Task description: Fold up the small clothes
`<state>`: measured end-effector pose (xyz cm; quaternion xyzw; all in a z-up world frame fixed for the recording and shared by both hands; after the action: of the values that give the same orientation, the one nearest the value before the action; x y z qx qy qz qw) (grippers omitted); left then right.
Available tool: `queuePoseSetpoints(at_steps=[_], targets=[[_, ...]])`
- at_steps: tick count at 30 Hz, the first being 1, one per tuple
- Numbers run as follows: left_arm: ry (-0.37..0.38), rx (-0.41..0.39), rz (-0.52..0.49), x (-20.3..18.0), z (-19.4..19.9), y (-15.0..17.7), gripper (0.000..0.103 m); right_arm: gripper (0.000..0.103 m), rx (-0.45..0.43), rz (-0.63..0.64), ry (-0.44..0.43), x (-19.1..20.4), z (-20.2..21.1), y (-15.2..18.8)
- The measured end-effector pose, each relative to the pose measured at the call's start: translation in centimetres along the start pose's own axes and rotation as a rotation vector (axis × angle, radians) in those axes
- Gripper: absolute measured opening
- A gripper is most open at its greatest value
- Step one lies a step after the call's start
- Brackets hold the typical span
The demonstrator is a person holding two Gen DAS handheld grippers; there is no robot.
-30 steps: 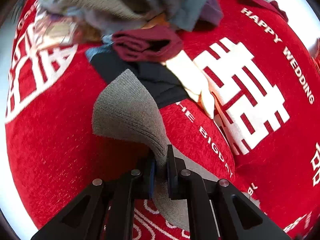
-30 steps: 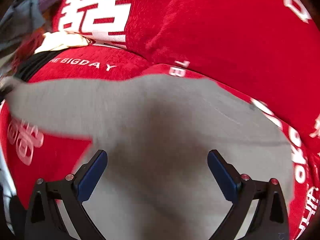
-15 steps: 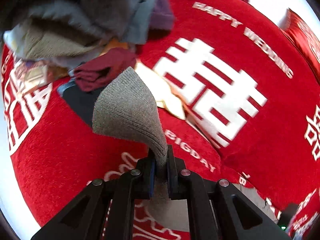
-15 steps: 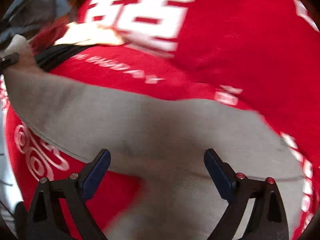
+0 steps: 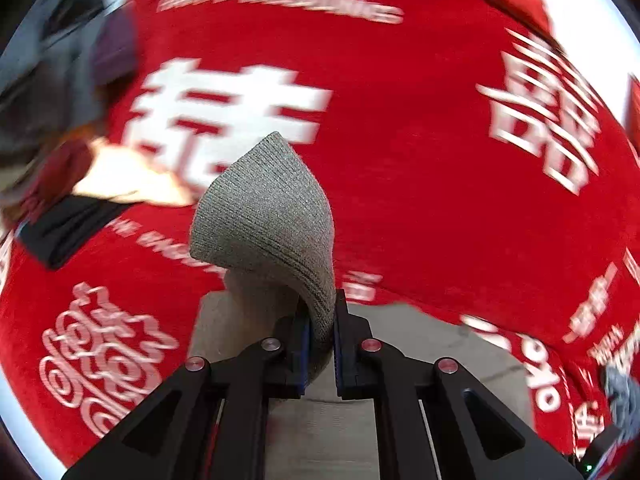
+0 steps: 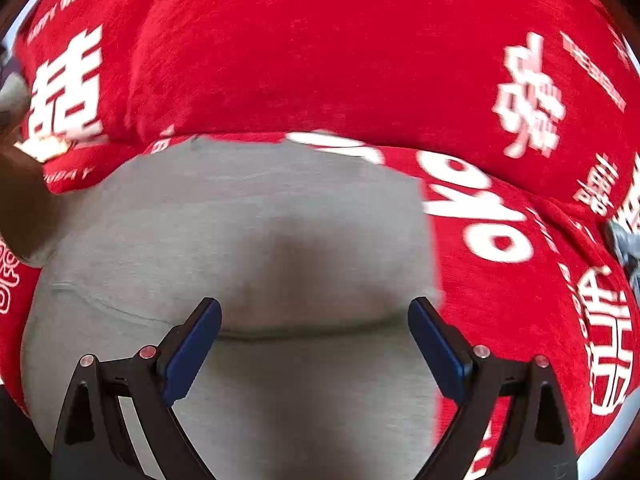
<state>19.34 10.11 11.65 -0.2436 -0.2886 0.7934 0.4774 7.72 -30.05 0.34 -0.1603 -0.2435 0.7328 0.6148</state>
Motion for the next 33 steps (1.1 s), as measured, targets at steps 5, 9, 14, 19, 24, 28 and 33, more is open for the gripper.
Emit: queuePoseSetpoints(at_steps=[5,9,14,19,24,28,33], targets=[[0.078,0.017,-0.150,-12.0,1.5,3.1,0.010,0.095,-0.041,-0.047,0.008,-3.7,1.4,0.8],[0.084,0.083,-0.277,-19.6,-0.4,8.2,0.010,0.095,-0.035,-0.095,-0.009,-6.2,0.9,2.0],[0.047,0.183,-0.385,-24.5,-4.1,14.9,0.010,0.095,-0.031,-0.144,-0.034,-8.3,0.1,3.5],[0.074,0.309,-0.437,-25.6,-6.1,18.6,0.012,0.095,-0.032,-0.178,-0.072,-9.2,-0.2,4.3],[0.098,0.321,-0.385,-23.9,-5.5,18.0,0.090,0.095,-0.051,-0.210,-0.107,-9.2,0.3,4.2],[0.191,0.341,-0.342,-21.7,-3.2,16.2,0.091,0.095,-0.064,-0.187,-0.119,-8.4,1.0,3.5],[0.091,0.226,-0.274,-14.2,-1.9,12.7,0.091,0.095,-0.079,-0.165,-0.160,-6.4,0.4,1.4]])
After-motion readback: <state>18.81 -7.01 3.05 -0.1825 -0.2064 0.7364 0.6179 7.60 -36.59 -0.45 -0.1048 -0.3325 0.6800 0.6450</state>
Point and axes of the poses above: each gripper's, at about its wrist camera, not at the fingertips, and z roughly against the way its jaws point, x to its left, y to its underside, the point moved 8 cm from there along -z, roughly the way its jaws point, and after that the axes turned 12 degrees about -y, right-handed, at the moved point
